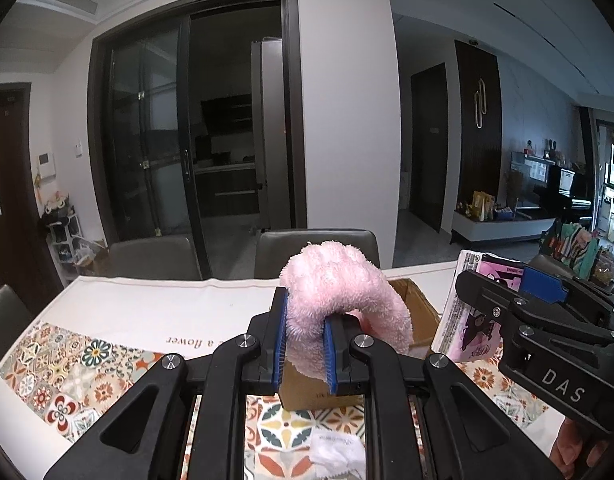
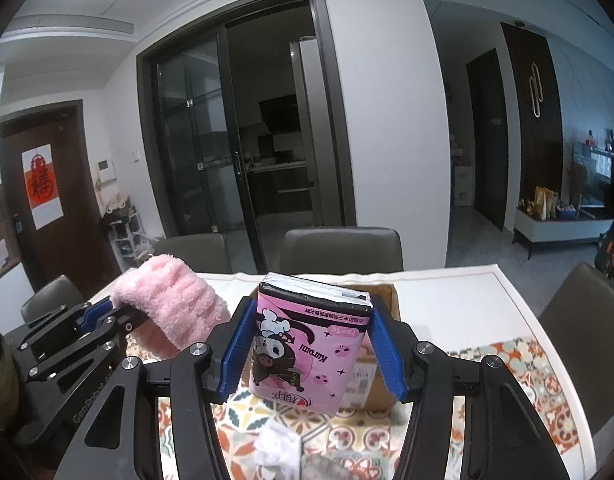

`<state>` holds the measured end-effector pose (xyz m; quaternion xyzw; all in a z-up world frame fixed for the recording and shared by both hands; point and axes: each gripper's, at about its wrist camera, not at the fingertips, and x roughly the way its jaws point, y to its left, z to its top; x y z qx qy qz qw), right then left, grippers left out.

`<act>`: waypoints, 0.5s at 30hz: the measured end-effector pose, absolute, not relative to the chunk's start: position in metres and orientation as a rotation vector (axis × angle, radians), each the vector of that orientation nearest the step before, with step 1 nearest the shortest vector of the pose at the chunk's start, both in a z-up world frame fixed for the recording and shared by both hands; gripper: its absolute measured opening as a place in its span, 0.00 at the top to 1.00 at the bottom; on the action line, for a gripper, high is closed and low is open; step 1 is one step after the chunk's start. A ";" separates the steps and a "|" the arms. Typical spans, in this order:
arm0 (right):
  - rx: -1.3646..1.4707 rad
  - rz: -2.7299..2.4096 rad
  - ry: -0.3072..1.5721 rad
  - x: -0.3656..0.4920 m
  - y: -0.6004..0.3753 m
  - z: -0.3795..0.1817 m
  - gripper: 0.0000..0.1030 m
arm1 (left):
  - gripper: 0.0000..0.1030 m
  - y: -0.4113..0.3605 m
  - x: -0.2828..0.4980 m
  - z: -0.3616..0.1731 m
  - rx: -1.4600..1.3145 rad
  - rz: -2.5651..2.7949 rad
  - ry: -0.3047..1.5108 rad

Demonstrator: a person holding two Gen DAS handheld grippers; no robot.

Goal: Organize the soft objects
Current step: 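Lift and carry the headband and tissue pack with both tools over the box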

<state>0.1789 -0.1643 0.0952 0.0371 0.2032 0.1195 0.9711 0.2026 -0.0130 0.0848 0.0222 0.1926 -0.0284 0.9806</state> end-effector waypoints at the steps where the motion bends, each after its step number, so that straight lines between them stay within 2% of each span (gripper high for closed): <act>1: 0.074 0.245 0.408 0.182 -0.164 0.096 0.45 | 0.84 -0.013 0.206 0.085 0.047 -0.055 0.385; 15: 0.056 0.249 0.419 0.234 -0.159 0.088 0.45 | 0.84 -0.017 0.261 0.073 0.066 -0.061 0.404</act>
